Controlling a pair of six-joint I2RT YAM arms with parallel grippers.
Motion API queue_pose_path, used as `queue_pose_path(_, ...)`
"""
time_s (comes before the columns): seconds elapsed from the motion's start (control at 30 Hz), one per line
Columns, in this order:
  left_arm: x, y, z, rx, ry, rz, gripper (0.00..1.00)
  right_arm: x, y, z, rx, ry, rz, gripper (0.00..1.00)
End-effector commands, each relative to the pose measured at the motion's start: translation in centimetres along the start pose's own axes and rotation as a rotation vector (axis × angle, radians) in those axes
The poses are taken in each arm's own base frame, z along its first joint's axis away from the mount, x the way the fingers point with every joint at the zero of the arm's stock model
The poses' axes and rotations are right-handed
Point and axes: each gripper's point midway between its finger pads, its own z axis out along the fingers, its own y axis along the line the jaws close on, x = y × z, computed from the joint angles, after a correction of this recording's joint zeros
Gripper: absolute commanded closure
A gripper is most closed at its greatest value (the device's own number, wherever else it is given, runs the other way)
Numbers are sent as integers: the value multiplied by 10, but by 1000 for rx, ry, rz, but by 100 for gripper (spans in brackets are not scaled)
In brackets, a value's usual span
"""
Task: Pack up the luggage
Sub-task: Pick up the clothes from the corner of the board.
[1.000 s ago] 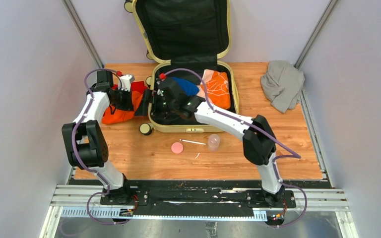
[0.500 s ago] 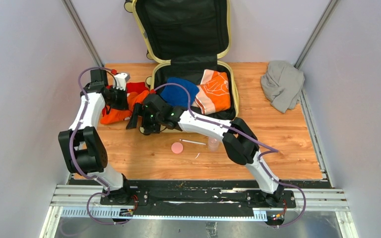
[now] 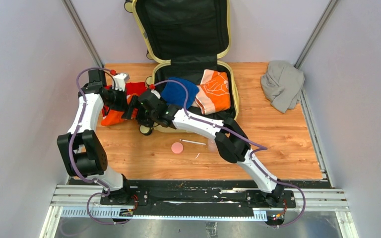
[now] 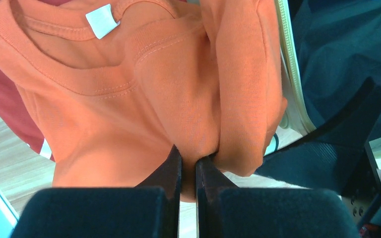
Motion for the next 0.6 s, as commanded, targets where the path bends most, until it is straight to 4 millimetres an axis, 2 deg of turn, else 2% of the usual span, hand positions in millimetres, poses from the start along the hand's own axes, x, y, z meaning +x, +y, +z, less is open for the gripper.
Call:
queue_pose_path(0.0, -8, -11, -13, 44, -25, 4, 100, -33, -27, 15, 90, -137, 26, 6)
queue_pose_path(0.2, 5, -21, -13, 92, 18, -5, 100, -55, -34, 28, 114, -235, -16, 8)
queue_pose_path(0.43, 0, -30, -21, 124, 6, -5, 100, -63, -58, 42, 180, -294, -62, 12)
queue_pose_path(0.57, 12, -37, -17, 172, 45, -21, 100, -78, -54, 42, 167, -352, -77, 12)
